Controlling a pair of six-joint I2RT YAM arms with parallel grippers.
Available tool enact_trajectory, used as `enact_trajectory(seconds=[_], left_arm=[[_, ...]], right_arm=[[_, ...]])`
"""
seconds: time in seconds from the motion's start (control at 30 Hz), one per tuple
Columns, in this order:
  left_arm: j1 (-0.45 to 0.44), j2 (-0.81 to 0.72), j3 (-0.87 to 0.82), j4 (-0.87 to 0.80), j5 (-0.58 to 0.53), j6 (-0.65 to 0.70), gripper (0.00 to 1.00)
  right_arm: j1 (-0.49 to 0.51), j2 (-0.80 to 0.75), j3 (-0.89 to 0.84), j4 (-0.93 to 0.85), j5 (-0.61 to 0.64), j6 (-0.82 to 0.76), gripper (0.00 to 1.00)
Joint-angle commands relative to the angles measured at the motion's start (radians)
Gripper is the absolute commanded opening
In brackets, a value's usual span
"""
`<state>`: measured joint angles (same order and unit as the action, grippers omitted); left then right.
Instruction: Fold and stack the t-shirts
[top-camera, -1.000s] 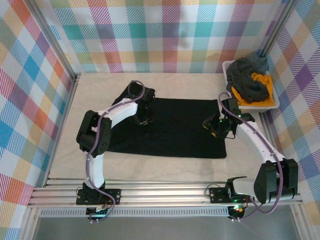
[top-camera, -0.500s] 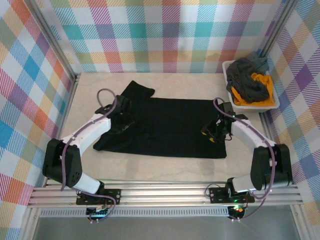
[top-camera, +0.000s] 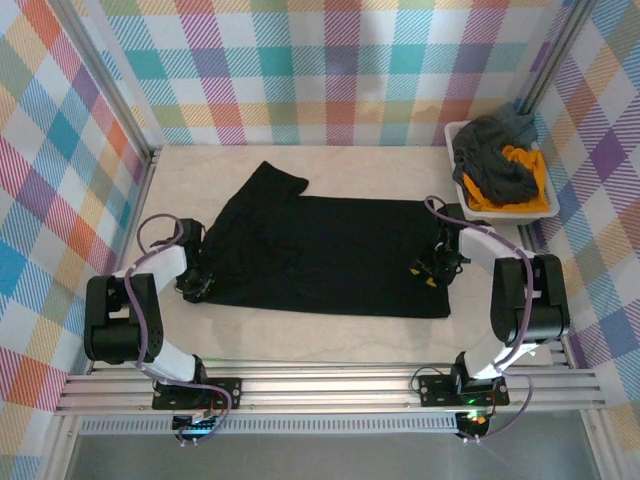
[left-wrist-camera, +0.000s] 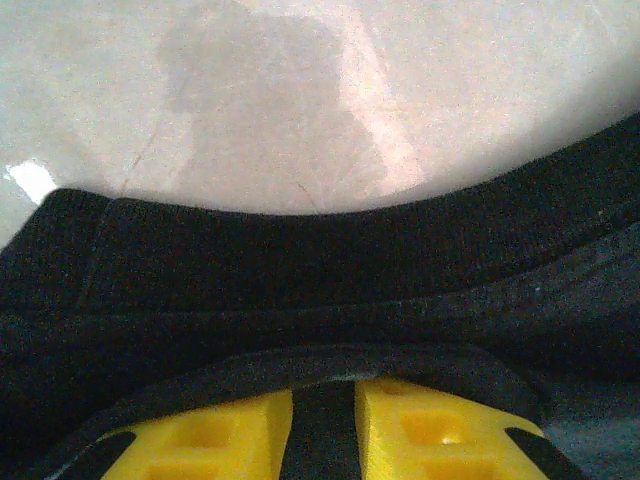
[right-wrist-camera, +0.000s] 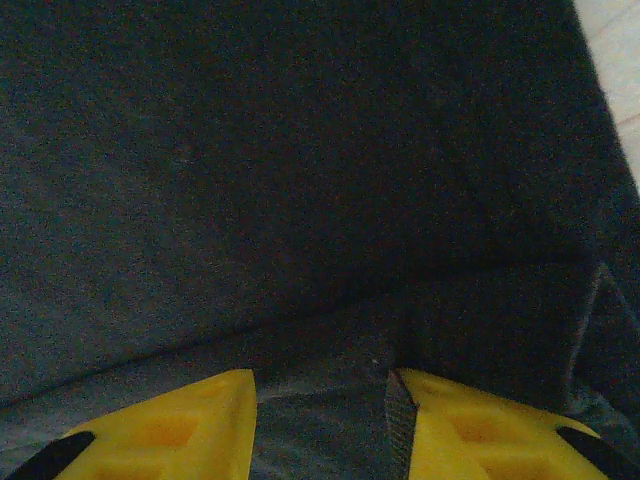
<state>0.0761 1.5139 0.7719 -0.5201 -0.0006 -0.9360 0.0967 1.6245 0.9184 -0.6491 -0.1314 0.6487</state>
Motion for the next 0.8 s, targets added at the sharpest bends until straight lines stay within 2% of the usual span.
enact_trajectory(seconds=[0.0,0.27,0.37,0.47,0.53,0.6,0.67,0.77], left_arm=[[0.032,-0.029,-0.094,-0.009,0.0,-0.052,0.27],[0.101,-0.256,-0.245,-0.065,0.035,-0.123,0.27],[0.104,-0.357,-0.226,-0.147,-0.004,-0.103,0.27],[0.097,-0.453,-0.163,-0.206,-0.035,-0.08,0.28],[0.05,-0.466,-0.111,-0.198,-0.032,-0.069,0.3],[-0.034,-0.414,-0.06,-0.175,-0.018,-0.064,0.31],[-0.128,-0.324,-0.009,-0.137,-0.003,-0.061,0.32],[-0.207,-0.208,0.027,-0.053,0.006,-0.074,0.32]], right_arm=[[0.024,0.018,-0.021,-0.022,0.007,-0.001,0.4],[0.112,-0.013,-0.105,0.005,0.012,0.054,0.41],[0.128,-0.051,-0.113,-0.012,0.042,0.062,0.4],[0.147,-0.158,-0.108,-0.039,0.087,0.07,0.4],[0.169,-0.248,-0.108,-0.041,0.118,0.08,0.41],[0.181,-0.3,-0.11,-0.039,0.117,0.096,0.41],[0.191,-0.3,-0.11,-0.027,0.088,0.113,0.41],[0.208,-0.259,-0.124,0.013,0.057,0.136,0.41]])
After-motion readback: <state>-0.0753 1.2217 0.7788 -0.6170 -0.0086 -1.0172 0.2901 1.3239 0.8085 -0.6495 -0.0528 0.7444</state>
